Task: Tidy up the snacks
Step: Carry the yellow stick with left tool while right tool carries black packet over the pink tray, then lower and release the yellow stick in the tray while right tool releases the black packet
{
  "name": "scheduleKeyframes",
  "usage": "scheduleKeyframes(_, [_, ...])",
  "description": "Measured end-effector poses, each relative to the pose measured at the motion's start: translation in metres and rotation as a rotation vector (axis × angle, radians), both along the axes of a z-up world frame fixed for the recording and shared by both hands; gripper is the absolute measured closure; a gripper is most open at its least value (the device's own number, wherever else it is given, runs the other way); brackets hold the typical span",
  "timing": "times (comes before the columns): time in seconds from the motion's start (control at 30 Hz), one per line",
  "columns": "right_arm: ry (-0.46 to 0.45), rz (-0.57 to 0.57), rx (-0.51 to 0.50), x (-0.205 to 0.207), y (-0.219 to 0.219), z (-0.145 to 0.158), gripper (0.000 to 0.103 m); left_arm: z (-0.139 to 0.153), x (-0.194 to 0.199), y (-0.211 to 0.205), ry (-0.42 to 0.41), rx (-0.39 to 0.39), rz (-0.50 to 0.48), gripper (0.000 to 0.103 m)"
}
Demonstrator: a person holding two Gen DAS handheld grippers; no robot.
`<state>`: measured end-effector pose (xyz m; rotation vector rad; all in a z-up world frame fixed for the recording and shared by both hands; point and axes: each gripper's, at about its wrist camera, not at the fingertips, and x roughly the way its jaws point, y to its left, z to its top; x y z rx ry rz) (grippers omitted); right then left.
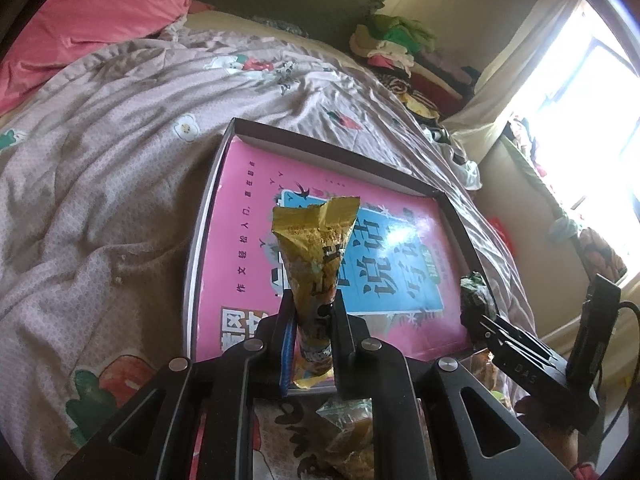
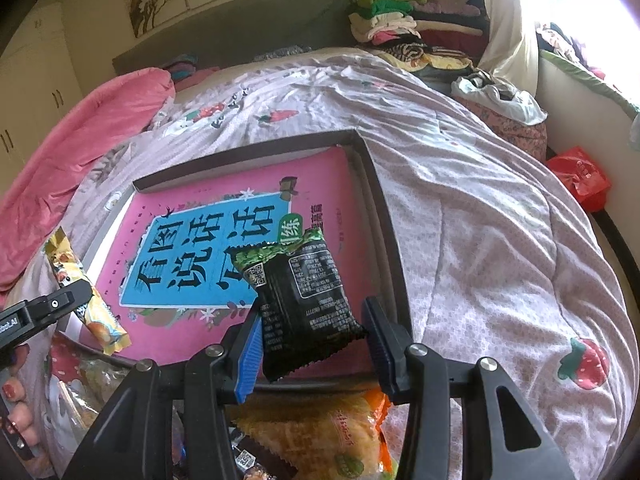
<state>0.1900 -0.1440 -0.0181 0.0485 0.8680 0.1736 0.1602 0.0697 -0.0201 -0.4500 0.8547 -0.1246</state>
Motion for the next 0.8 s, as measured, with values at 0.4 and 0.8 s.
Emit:
scheduleKeyframes(0.4, [0.009, 0.016, -0.008, 0.0018, 0.0008, -0.0008, 0.054, -0.002, 0.0008, -0.0021, 0.005, -0.007, -0.012, 0.087])
scheduleKeyframes(0.8, [0.008, 0.012, 0.001, -0.0032, -0.0003, 0.0022, 0.054, -0.0066, 0.0016, -0.0013, 0.026, -0.008, -0.017, 0.081])
